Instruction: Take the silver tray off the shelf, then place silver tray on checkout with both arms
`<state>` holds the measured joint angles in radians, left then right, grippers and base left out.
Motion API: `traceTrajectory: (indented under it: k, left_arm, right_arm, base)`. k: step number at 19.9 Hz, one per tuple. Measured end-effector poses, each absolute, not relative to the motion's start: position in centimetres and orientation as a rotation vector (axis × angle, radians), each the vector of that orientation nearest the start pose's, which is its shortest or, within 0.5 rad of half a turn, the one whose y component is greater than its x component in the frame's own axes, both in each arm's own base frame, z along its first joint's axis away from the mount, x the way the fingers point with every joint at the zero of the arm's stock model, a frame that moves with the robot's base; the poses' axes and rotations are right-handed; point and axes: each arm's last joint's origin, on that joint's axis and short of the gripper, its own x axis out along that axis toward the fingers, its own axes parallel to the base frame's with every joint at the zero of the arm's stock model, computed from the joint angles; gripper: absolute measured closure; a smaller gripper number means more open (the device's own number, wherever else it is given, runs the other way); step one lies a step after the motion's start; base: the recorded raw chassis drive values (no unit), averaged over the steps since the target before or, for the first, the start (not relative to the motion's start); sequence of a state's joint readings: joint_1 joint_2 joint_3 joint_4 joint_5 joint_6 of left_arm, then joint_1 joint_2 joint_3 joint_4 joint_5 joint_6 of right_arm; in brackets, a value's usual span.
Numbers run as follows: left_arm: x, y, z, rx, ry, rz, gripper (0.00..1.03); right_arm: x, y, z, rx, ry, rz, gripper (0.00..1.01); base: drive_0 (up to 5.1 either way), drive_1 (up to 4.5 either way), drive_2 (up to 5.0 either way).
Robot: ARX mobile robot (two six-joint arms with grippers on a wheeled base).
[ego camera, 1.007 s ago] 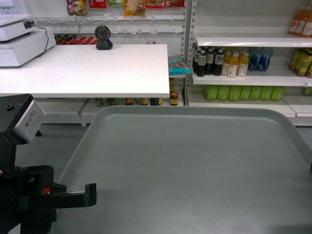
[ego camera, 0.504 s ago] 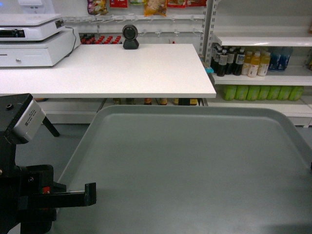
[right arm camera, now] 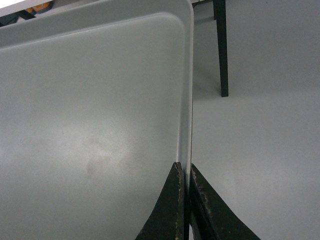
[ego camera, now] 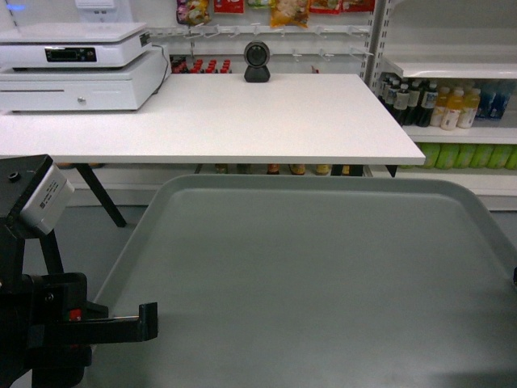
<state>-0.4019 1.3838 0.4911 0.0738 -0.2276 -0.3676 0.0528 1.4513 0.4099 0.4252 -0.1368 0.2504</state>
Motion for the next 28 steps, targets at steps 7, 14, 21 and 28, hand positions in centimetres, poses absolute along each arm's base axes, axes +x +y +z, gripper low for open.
traceTrajectory:
  k: [7, 14, 21, 28]
  left_arm:
    - [22.01, -8.65, 13.91, -0.092, 0.801, -0.019, 1.00]
    - [22.01, -8.66, 13.99, -0.096, 0.794, -0.021, 1.00]
    - [22.03, -8.67, 13.96, -0.096, 0.794, -0.021, 1.00]
    - [22.03, -8.67, 13.94, -0.095, 0.795, -0.021, 1.00]
  right_arm:
    - [24.19, 1.67, 12.83, 0.268, 0.642, 0.105, 0.98]
    - [24.20, 1.67, 12.85, 0.268, 0.640, 0.105, 0.98]
    - [24.21, 1.67, 12.86, 0.268, 0.638, 0.104, 0.98]
    - [24.21, 1.67, 12.85, 0.268, 0.639, 0.104, 0.98]
  base:
    - [0.0, 0.00, 0.0]
    - [0.0, 0.00, 0.0]
    - [0.0, 3.11, -3.1]
    - [0.0, 4.36, -4.3]
